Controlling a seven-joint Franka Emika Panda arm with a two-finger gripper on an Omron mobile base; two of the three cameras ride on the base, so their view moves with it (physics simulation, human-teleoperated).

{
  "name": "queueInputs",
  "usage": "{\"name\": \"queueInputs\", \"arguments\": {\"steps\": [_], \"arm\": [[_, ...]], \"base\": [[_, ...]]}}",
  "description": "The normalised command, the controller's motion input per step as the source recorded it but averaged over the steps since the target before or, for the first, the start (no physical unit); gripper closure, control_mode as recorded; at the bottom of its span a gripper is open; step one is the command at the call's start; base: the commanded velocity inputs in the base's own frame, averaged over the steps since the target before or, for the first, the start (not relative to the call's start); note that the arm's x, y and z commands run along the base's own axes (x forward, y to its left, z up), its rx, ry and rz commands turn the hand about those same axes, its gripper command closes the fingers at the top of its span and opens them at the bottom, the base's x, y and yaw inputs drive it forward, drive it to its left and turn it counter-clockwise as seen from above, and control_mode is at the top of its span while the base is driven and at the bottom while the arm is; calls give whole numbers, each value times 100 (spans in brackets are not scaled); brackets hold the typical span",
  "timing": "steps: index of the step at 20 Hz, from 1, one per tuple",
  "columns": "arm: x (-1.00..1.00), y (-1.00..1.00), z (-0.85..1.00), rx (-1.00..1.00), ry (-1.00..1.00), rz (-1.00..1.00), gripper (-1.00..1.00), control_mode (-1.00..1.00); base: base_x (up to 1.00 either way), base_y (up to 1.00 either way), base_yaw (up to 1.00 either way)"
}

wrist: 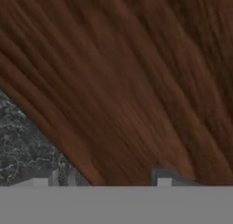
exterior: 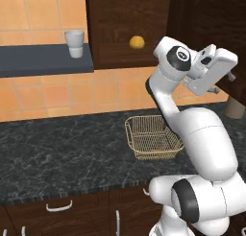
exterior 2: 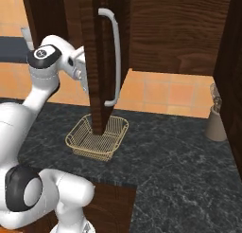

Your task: Open the cabinet, pick up the bread from the cabinet and place it in the basket. Then move the basket to the dining counter.

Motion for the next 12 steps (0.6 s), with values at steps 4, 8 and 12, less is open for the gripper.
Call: {"name": "queueInputs", "arguments": {"steps": [4,8,12], "arm": [[0,19,-6,0,-27,-6,-100,-100],[13,100,-10,0,-38,9,-100,-100],[83,87,6,5,-34,38,-100,-100]], "base": [[0,0,0],[0,0,0],[0,0,0]]}}
